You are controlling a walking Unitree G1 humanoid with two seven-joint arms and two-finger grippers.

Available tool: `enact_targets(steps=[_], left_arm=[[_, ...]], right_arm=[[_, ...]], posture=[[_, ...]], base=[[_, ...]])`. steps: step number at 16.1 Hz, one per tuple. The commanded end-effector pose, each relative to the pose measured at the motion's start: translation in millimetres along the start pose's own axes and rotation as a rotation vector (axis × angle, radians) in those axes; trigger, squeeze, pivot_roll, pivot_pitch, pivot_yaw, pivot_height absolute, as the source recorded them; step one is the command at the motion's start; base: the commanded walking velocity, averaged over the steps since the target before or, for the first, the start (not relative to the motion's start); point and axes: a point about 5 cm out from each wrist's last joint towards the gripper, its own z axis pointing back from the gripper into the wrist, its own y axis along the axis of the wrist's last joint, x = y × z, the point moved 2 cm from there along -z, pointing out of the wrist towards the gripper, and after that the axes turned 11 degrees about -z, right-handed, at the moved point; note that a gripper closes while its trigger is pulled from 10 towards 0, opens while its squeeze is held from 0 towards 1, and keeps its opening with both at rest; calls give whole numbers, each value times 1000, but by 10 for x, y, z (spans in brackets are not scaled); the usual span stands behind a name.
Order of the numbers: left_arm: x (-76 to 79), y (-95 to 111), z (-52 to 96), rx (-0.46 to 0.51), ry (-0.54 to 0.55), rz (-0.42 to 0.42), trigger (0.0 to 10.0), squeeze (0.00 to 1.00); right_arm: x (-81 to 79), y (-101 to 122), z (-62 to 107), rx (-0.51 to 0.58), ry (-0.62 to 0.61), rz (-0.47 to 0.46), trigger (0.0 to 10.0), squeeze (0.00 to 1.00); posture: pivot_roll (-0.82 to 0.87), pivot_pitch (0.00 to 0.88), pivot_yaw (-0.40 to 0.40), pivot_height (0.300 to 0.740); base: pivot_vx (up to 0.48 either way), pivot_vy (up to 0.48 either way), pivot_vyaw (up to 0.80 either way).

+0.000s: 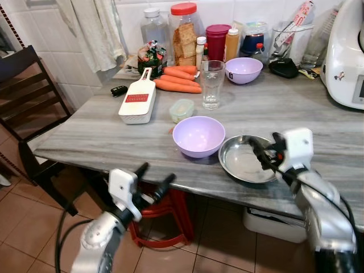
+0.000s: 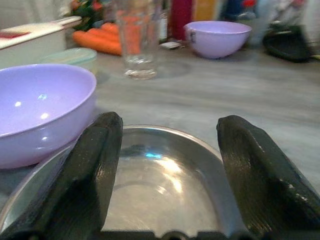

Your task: Setting the table

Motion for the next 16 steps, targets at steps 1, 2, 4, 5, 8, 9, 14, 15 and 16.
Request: enact_targets(steps=[1,2,4,5,8,9,14,15,16], left_arm=[[-126,-31,-10,-38,79,-37,10000,0],[-149,-33,-23,-45,97,-46,10000,0],[-278,-68,-74,-96,216,-100,10000,0],[-287,-76,-79,-101,230,-119,10000,0],[-314,-109,-89,-125,277,-146,10000,0],[-317,-119,-104,-132,285,-154,10000,0],[-313,-149,-102,-149,310,-168,10000,0],[-318,-153,-101,-152,317,-172,10000,0],[-325,-161,-101,-156,321,-177,10000,0]], right_arm=[[-4,110,69,87,-57,-4,10000,0],[-6,113,99,103,-71,-7,10000,0],[-63,39,213,115,-126,-41,10000,0],[-97,18,237,120,-136,-42,10000,0],[-153,-33,215,104,-134,-58,10000,0],[-144,-33,197,105,-139,-77,10000,0],[-234,-37,163,104,-105,-90,10000,0],[-235,-39,154,103,-108,-105,10000,0],[-241,-40,144,101,-106,-122,10000,0]], posture=[[-69,0,123,740],[-69,0,123,740],[-74,0,126,740],[-74,0,126,740],[-76,0,126,740],[-69,0,123,740],[-58,0,113,740],[-58,0,113,740],[-58,0,113,740]], base=[[0,0,0],[0,0,0],[0,0,0],[0,0,0],[0,0,-496],[0,0,-763],[0,0,-153],[-255,0,0],[-262,0,0]])
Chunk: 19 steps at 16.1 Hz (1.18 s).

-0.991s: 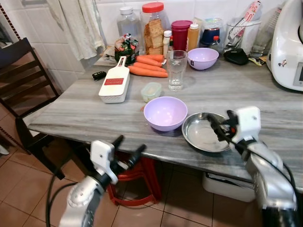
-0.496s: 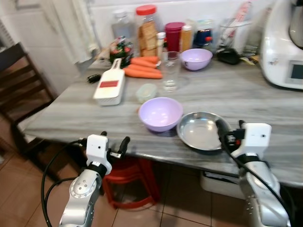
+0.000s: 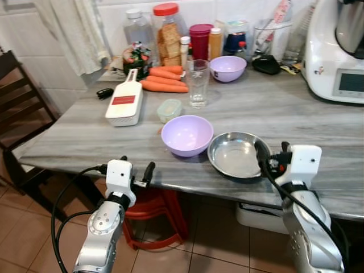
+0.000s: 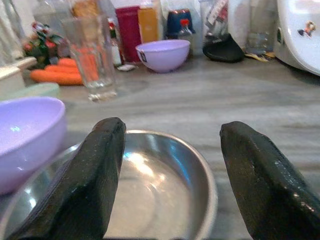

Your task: Setting the table

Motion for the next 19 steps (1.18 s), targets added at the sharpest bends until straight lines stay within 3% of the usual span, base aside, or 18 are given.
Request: enact_targets(steps=[1,14,19], left_arm=[[-46,-52,14,-20,21,-12,10000,0],[-42,-71,-6,-16,15,-19,10000,0],[-21,-77,-3,-14,10,-19,10000,0]], right_arm=[[-47,-7,-15,-7,13,-24,10000,0],[-23,-17,-31,-13,-15,-6,10000,0],[-39,-5,-34,4,-12,-66,10000,0]], posture=[[-58,0,113,740],[-67,0,125,740],[-69,0,124,740]], base=[[-300,0,0],[-311,0,0],[-314,0,0]])
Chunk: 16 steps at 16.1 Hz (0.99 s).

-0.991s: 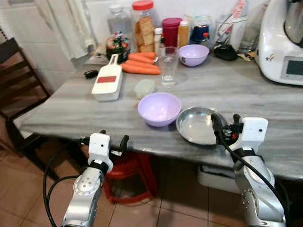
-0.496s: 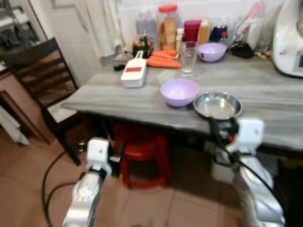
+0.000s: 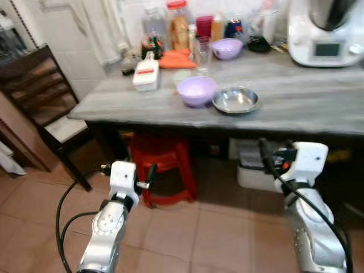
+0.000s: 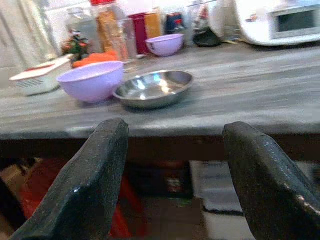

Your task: Setting the table

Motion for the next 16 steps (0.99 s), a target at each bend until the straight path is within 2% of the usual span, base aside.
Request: enact_targets(steps=[1,3,5,7,11,16], left_arm=[[-80,-32,28,-11,14,-20,10000,0],[-63,-21,25,3,6,-23,10000,0],[-57,-8,21,12,2,-36,10000,0],[-29,27,24,42,-42,3,10000,0],[16,41,29,59,-69,-30,10000,0],[27,46,25,67,-77,-18,10000,0]], right_arm=[[-101,1,-37,2,17,-21,10000,0],[-75,-12,-38,-7,4,-16,10000,0],[-77,-11,-37,-7,5,-17,10000,0],[-90,-14,-34,-5,10,-25,10000,0],[-64,29,-44,15,-4,-51,10000,0],[-65,39,-60,14,3,-42,10000,0]], posture=[[-69,0,124,740],[-70,0,124,740],[-70,0,123,740],[-69,0,123,740],[-70,0,119,740],[-69,0,114,740]], base=[[-315,0,0],[-384,0,0],[0,0,0],[0,0,0],[0,0,0],[0,-279,-616]])
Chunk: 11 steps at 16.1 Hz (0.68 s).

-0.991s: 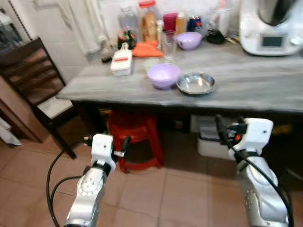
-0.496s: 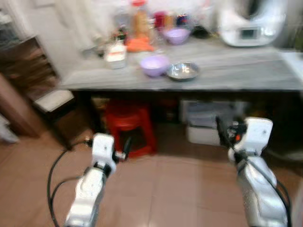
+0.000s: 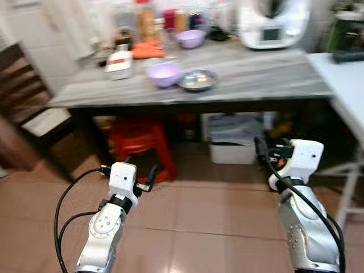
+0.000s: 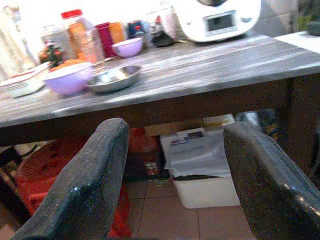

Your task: Setting the table

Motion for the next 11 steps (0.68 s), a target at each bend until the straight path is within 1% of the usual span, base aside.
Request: enact_targets(steps=[1,8,11], left_arm=[[1,14,-6,9,-3,1,10000,0],[13,9,0,9,-9,10,10000,0],[13,13,3,10,-13,10,10000,0]], right_arm=[[-7,0,-8,-6,5,-3,10000,0],[-7,-13,-5,-15,5,-4,10000,0],[-26,-2,6,-2,6,-14,10000,0]], posture=[[-68,0,112,740],[-67,0,113,740],[-69,0,118,740]], base=[[0,-409,0],[0,-407,0],[0,-407,0]])
